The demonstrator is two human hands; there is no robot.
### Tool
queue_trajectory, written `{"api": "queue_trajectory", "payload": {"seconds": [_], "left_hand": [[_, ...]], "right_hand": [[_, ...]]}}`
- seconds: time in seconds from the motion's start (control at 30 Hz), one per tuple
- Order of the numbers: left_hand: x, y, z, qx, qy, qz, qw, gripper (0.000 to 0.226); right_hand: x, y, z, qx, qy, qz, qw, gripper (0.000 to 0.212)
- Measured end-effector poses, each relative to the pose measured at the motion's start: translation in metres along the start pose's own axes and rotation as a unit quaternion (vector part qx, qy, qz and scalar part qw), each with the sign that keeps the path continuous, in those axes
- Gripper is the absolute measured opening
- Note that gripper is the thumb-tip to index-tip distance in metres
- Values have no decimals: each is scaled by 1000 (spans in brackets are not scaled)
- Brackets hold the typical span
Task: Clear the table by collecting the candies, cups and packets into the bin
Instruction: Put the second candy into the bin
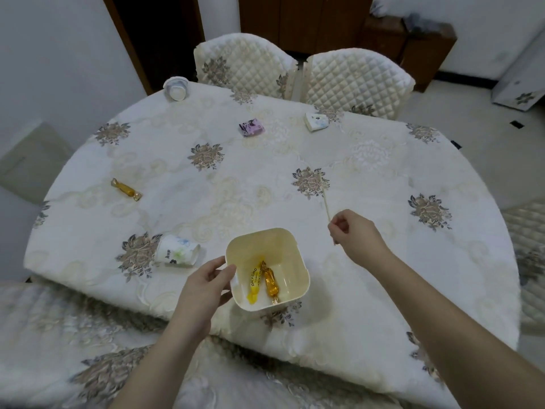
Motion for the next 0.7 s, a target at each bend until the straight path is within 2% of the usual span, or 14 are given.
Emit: {"api": "queue_trajectory", "payload": {"seconds": [0.13, 0.27, 0.33, 0.5, 0.7], "left_hand": [[-1, 1, -7, 19, -15, 5, 1000, 34], [-2, 2, -16, 37, -36, 7, 999, 35], [-1, 4, -21, 39, -43, 4, 998, 36], [1, 8, -32, 51, -59, 4, 997, 34], [4, 14, -49, 43, -65, 3, 997, 30]], "right_hand": [[37, 16, -67, 34, 68, 47, 996, 10], [58, 13, -120, 59, 131, -41, 989, 7], [62, 8, -133, 46, 143, -88, 985, 1], [59, 5, -146, -11, 172, -150, 974, 10], [49, 22, -160, -42, 199, -156, 967, 18]]}}
Point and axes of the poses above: each hand's wrist, its own z-axis towards the middle knuckle, its own y-axis out of the back of the hand, x = y × z, the point moved 1 cm from there along z, towards the middle knuckle, and after that the axes turned 14 degrees about -x, right-handed, at the moved point
